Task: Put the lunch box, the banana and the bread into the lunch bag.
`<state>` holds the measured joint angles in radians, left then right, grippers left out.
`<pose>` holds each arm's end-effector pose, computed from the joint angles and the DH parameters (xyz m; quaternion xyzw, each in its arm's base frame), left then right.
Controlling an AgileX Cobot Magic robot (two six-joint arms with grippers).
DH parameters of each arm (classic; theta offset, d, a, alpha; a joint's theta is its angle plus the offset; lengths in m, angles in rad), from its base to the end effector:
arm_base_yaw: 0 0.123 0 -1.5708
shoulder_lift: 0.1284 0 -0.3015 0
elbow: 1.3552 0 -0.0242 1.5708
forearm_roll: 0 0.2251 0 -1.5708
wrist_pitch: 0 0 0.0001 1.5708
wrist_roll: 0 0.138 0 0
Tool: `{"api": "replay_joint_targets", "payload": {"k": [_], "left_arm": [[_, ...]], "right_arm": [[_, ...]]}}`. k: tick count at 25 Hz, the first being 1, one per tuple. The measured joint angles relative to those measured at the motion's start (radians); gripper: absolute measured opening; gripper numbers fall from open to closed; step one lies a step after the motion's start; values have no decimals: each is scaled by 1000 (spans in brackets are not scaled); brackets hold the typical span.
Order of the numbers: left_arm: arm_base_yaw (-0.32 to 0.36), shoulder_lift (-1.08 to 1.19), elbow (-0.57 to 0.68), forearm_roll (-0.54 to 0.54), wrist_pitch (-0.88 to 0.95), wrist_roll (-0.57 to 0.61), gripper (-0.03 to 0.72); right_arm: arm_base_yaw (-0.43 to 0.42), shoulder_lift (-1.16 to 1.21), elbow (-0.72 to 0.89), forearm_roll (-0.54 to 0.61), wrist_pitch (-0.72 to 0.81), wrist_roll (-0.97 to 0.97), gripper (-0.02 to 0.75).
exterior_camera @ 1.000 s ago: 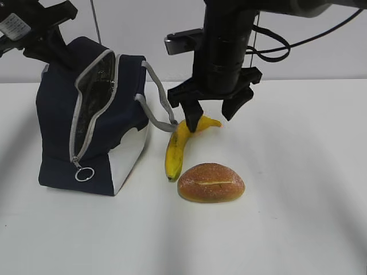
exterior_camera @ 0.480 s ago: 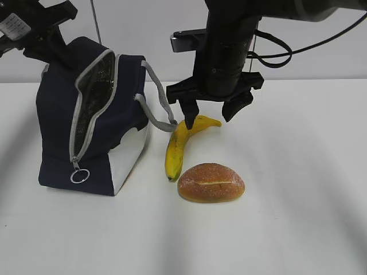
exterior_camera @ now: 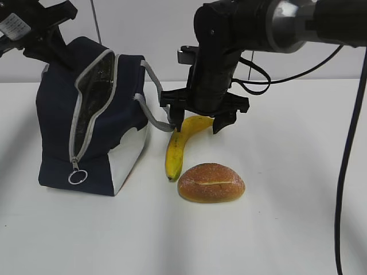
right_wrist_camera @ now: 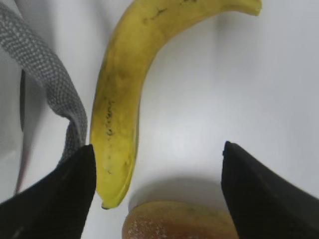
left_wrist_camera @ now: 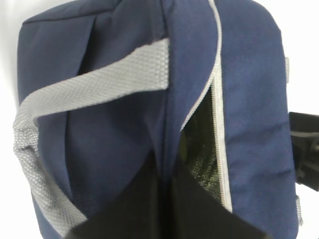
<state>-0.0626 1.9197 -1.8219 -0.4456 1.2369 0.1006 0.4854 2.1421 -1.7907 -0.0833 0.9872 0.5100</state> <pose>0.4034 -0.0816 0.2945 0.0407 0.9625 -0.2147 0.1611 0.4123 0.2067 0.1876 -0.0050 0.9866 0.0425 0.1577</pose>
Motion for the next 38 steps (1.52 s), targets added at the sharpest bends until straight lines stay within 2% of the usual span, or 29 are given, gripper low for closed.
{"api": "replay_joint_targets", "payload": {"k": [7,21,32,38], "left_arm": [[0,0,0,0,0,0,-3],[0,0,0,0,0,0,-3],[0,0,0,0,0,0,-3],[0,0,0,0,0,0,-3]], "right_arm": [[0,57,-2,53,-111,21,579],[0,154,-10,83,-224,50,571],[0,160,-10,113,-261,58,295],[0,160,-10,113,-261,61,273]]}}
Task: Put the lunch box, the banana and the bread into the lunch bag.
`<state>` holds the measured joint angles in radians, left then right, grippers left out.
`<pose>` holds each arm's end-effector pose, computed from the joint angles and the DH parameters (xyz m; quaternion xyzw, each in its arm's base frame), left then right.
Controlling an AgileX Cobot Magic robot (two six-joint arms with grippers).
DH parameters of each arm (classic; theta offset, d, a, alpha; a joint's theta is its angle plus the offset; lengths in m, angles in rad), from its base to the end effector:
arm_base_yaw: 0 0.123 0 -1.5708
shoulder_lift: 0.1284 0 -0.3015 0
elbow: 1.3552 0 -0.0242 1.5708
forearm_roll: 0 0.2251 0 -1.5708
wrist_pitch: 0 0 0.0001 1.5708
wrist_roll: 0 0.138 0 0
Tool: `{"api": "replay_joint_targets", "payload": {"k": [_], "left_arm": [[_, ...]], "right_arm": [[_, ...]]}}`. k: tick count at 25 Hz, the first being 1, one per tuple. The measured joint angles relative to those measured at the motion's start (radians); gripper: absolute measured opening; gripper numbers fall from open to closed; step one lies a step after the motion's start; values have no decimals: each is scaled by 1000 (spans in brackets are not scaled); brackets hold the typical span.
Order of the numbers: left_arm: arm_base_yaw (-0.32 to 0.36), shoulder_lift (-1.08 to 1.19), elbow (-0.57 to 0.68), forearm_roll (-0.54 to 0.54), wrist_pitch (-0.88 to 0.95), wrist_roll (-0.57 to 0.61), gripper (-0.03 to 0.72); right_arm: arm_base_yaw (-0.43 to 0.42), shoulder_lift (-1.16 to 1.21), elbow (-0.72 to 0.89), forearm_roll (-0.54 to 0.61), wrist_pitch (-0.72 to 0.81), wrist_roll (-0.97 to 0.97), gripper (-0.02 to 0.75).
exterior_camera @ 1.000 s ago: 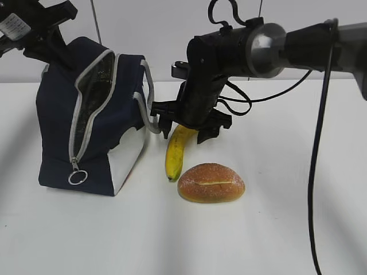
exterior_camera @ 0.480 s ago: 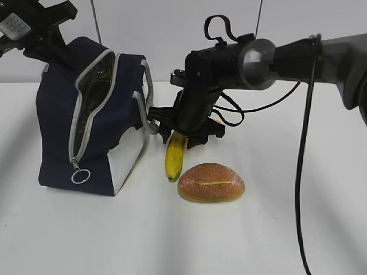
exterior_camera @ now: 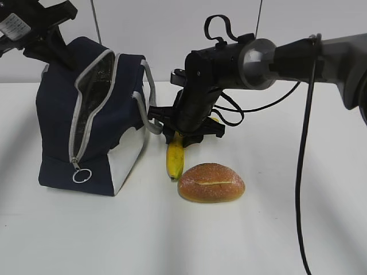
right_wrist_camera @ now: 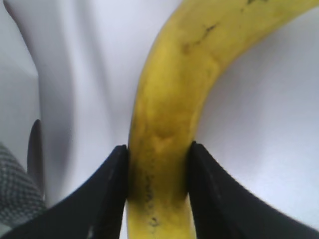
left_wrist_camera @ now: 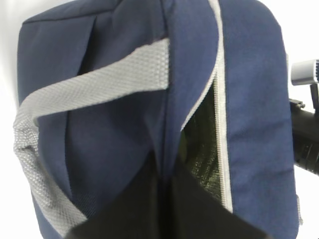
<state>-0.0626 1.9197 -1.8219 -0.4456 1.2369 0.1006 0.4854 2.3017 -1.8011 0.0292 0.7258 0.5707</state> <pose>0.4034 -0.0816 0.2945 0.0407 0.9625 -0.2147 0.1611 0.4426 0.2365 0.1262 0.0502 0.9754 0.1181 0.1790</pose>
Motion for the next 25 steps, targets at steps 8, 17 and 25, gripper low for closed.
{"api": "replay_joint_targets", "payload": {"k": [8,17,25], "left_arm": [[0,0,0,0,0,0,-3],[0,0,0,-15,0,0,-3],[0,0,0,-24,0,0,-3]], "right_arm": [[-4,0,-76,-90,143,0,272],[-44,0,-312,-235,455,-86,272],[-44,-10,-670,-29,524,-303,271]]}}
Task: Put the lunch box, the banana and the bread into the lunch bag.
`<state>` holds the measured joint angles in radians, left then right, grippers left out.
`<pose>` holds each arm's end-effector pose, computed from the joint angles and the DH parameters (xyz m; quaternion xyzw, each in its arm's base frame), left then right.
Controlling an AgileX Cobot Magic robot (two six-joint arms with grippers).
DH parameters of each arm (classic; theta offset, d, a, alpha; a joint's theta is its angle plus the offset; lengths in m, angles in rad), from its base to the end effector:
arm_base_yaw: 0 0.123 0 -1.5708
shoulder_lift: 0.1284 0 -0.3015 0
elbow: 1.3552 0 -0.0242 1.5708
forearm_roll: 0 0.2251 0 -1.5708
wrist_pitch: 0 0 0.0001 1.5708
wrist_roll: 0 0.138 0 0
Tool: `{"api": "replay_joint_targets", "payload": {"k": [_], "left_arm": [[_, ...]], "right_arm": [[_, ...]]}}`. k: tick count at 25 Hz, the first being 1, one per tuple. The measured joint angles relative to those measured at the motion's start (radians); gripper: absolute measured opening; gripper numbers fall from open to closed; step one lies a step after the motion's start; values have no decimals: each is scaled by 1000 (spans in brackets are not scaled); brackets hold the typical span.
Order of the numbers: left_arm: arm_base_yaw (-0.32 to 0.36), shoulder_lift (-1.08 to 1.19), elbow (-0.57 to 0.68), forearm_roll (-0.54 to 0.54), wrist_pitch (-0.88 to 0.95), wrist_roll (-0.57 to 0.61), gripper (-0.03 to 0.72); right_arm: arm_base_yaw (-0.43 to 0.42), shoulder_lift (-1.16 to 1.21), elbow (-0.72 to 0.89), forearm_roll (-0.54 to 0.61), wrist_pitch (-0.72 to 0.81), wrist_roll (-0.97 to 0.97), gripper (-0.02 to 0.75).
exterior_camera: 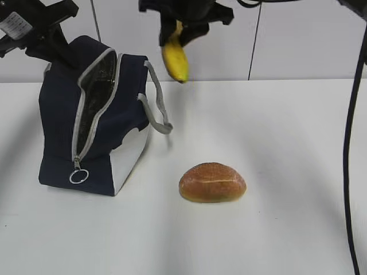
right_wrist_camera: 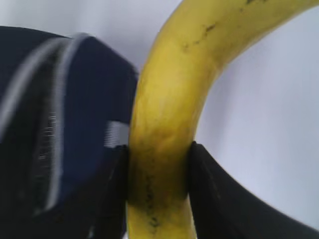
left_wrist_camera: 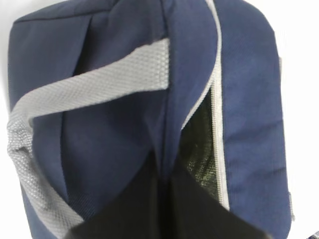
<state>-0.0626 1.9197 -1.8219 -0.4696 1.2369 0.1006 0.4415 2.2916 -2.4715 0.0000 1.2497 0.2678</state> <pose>0.4033 -0.0844 0.2958 0.0385 0.9599 -0.2262 0.1609 0.4643 0.2194 0.2901 -0.0830 0.9535 0.1007 0.2718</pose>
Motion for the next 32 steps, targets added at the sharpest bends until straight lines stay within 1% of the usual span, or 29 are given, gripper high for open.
{"api": "replay_joint_targets", "payload": {"k": [3,5,8,12,16,19,20,21,23,25,26,28,32], "left_arm": [[0,0,0,-6,0,0,-3],[0,0,0,-8,0,0,-3],[0,0,0,-11,0,0,-3],[0,0,0,-11,0,0,-3],[0,0,0,-12,0,0,-3],[0,0,0,-12,0,0,-3],[0,0,0,-12,0,0,-3],[0,0,0,-12,0,0,-3],[0,0,0,-12,0,0,-3],[0,0,0,-13,0,0,-3],[0,0,0,-13,0,0,-3],[0,0,0,-14,0,0,-3],[0,0,0,-14,0,0,-3]], "right_arm": [[2,-2,-90,174,3,-85,271],[6,-4,-113,270,5,-126,271],[12,-4,-115,388,13,-166,271],[20,6,-116,480,13,-183,271],[28,42,-116,519,13,-185,274],[28,67,-116,539,13,-186,309],[28,75,-116,549,13,-186,333],[28,79,-116,556,13,-186,372],[28,84,-116,563,13,-186,470],[28,84,-116,565,13,-191,547],[28,84,-116,565,13,-193,568],[28,84,-116,565,13,-200,585],[28,84,-116,563,11,-218,586]]}}
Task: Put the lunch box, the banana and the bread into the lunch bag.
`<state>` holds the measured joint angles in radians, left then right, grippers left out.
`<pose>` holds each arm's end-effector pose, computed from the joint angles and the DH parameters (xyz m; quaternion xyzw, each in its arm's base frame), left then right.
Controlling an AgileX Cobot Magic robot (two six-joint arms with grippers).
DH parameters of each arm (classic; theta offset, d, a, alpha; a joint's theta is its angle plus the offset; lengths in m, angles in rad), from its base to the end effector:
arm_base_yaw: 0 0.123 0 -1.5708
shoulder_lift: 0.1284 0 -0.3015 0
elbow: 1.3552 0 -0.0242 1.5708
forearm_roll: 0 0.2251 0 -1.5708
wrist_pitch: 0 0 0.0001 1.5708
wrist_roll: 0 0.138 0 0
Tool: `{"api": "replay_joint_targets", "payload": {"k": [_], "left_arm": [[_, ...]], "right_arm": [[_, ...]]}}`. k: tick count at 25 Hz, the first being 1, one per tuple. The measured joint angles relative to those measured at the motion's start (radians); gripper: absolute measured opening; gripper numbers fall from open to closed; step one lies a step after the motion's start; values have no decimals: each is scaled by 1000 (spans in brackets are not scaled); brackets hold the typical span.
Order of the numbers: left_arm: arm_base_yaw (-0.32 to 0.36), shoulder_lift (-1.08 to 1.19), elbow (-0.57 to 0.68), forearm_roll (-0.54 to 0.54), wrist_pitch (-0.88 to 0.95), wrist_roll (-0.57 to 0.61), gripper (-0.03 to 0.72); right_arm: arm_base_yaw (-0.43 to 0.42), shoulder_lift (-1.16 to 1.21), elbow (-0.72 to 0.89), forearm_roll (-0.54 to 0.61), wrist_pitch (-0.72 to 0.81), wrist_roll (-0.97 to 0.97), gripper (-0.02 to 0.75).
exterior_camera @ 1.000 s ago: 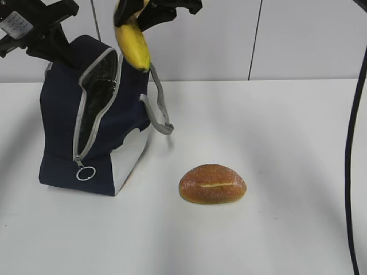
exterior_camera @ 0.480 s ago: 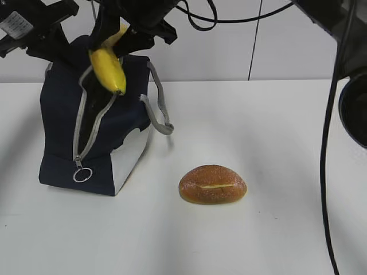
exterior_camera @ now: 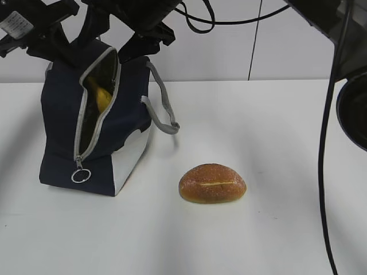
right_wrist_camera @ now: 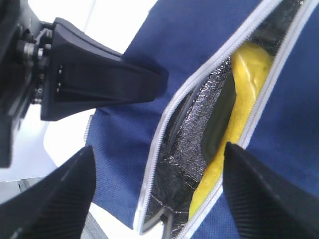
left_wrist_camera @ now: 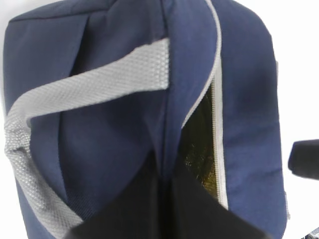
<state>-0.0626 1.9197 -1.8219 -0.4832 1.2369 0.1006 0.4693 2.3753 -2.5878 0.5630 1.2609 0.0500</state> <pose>0.4032 -0.0860 0.2967 0.0372 0.9585 -0.2327 0.1607 0.4348 0.2991 0.2983 -0.1893 0.8966 0.3425 0.2073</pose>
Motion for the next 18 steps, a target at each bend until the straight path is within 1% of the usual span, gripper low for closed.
{"api": "replay_joint_targets", "payload": {"k": [6,11,15,18], "left_arm": [[0,0,0,0,0,0,-3],[0,0,0,0,0,0,-3],[0,0,0,0,0,0,-3],[0,0,0,0,0,0,-3]], "right_arm": [[0,-2,0,-57,0,-8,585],[0,-59,20,-158,-2,-10,585],[0,-152,108,-217,-2,-37,585],[0,-246,252,-272,-2,-60,585]]}}
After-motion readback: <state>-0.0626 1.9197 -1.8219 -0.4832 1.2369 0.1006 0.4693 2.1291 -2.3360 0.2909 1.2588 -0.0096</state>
